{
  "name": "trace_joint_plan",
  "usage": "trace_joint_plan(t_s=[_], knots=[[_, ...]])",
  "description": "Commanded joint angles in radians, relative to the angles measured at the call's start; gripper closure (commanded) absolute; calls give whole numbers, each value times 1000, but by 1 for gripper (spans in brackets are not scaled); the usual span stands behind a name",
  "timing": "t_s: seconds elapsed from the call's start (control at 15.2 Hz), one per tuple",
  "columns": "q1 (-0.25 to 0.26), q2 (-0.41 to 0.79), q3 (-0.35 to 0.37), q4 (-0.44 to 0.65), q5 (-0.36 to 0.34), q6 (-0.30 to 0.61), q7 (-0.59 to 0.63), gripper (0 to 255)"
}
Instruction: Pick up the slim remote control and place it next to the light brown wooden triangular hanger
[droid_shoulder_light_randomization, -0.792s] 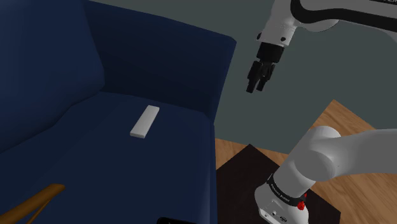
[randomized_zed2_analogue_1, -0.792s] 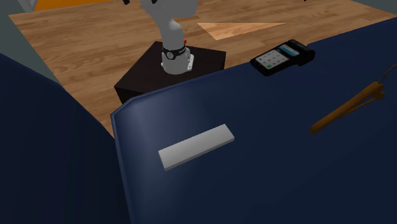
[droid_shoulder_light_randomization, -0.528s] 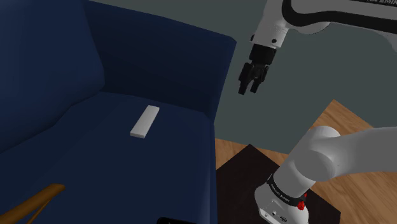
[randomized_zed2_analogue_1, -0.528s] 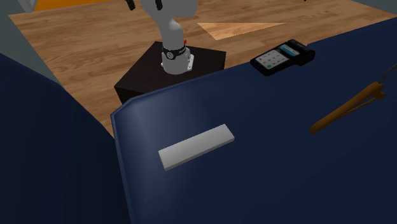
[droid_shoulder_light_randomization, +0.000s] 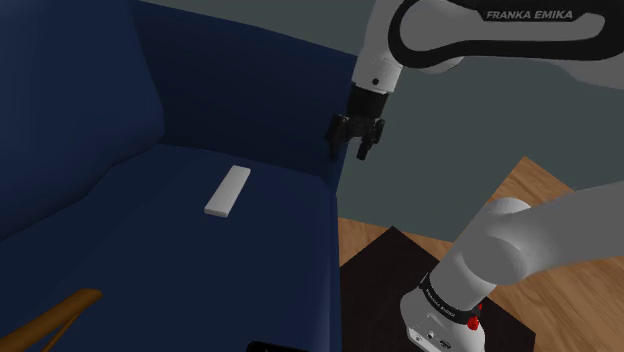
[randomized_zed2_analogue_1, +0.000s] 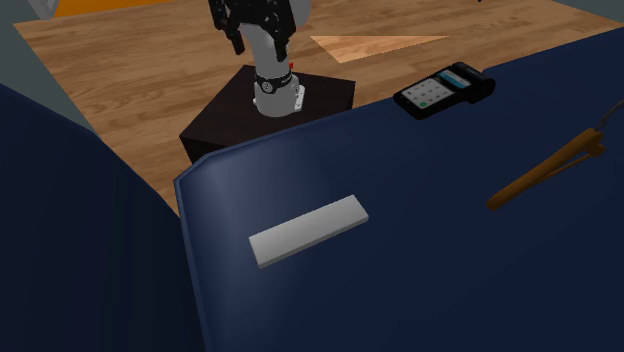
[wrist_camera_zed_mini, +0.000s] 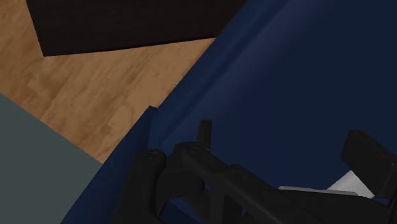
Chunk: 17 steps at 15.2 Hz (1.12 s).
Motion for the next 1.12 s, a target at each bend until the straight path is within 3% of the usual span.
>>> trace_joint_plan(t_s=[0.0, 0.53, 1.06], knots=[[-6, 61, 47, 21, 13, 54, 71, 0], [-51, 351, 216, 149, -27, 251, 363, 0], [-65, 706, 310, 372, -236, 366, 712, 0]])
